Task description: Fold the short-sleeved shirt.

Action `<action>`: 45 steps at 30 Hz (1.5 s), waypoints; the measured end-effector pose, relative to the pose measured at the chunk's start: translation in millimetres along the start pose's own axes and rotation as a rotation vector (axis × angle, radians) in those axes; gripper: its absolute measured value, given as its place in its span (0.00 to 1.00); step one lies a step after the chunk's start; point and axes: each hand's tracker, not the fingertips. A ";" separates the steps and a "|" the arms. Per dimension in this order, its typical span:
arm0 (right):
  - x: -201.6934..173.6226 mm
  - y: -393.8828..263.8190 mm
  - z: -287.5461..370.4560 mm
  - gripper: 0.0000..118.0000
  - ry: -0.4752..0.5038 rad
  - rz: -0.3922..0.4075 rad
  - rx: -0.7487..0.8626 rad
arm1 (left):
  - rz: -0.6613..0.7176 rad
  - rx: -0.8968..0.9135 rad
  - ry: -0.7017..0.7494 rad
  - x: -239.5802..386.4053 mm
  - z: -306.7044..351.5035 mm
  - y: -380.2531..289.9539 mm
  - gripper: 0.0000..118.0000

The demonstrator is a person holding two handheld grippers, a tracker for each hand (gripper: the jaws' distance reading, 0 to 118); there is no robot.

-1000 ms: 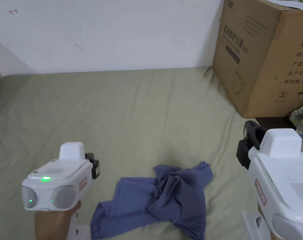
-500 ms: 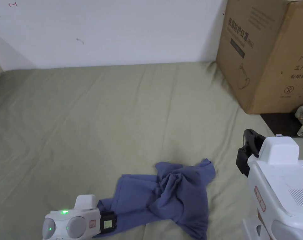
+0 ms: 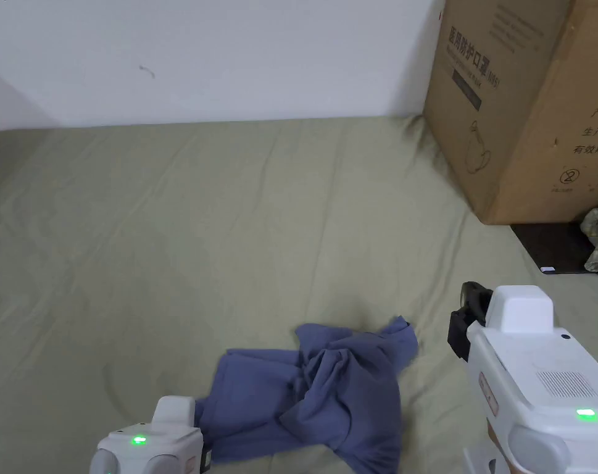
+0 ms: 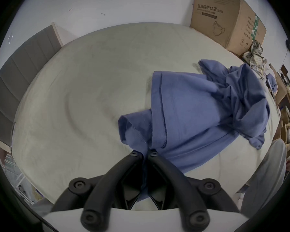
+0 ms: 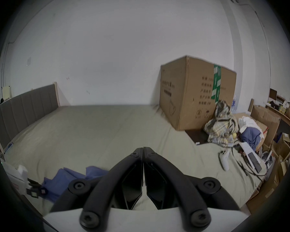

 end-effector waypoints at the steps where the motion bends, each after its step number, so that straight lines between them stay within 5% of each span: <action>1: 0.9 -1.7 -12.8 0.02 -0.004 0.002 -0.034 | 0.024 0.028 -0.027 -3.1 4.0 -0.2 0.02; 3: 3.0 -5.5 -43.4 0.18 -0.006 0.004 -0.130 | 0.065 0.073 -0.054 -9.1 16.4 1.8 0.02; 4: 4.0 -8.4 -60.8 0.45 0.005 -0.005 -0.170 | 0.065 0.072 -0.069 -11.2 21.2 3.3 0.02; 7: 9.3 -20.0 -114.7 0.67 0.042 -0.030 -0.341 | 0.077 0.113 -0.092 -16.2 33.8 6.9 0.02; 8: 8.4 -26.2 -131.3 0.83 0.063 -0.031 -0.397 | 0.084 0.122 -0.099 -17.3 36.3 8.0 0.02; 10: 7.9 -38.9 -158.7 0.91 0.099 -0.023 -0.469 | 0.094 0.134 -0.113 -18.9 37.1 9.7 0.02; 15: 2.9 -71.5 -215.3 0.82 0.123 0.003 -0.613 | 0.113 0.132 -0.127 -21.0 32.3 12.2 0.02; 21: -7.2 -92.7 -231.7 0.04 0.194 -0.031 -0.668 | 0.114 0.129 -0.139 -20.0 34.3 12.9 0.02; 25: -13.9 -78.6 -210.1 0.04 0.184 0.070 -0.609 | 0.123 0.134 -0.154 -21.3 37.6 12.0 0.02; 36: 45.2 25.8 -110.3 0.04 0.190 -0.047 -0.396 | 0.314 0.320 -0.299 -57.7 100.0 64.6 0.02; 45: 72.6 138.9 -63.7 0.04 0.121 -0.038 -0.199 | 0.262 0.505 -0.154 -121.1 167.4 175.3 0.02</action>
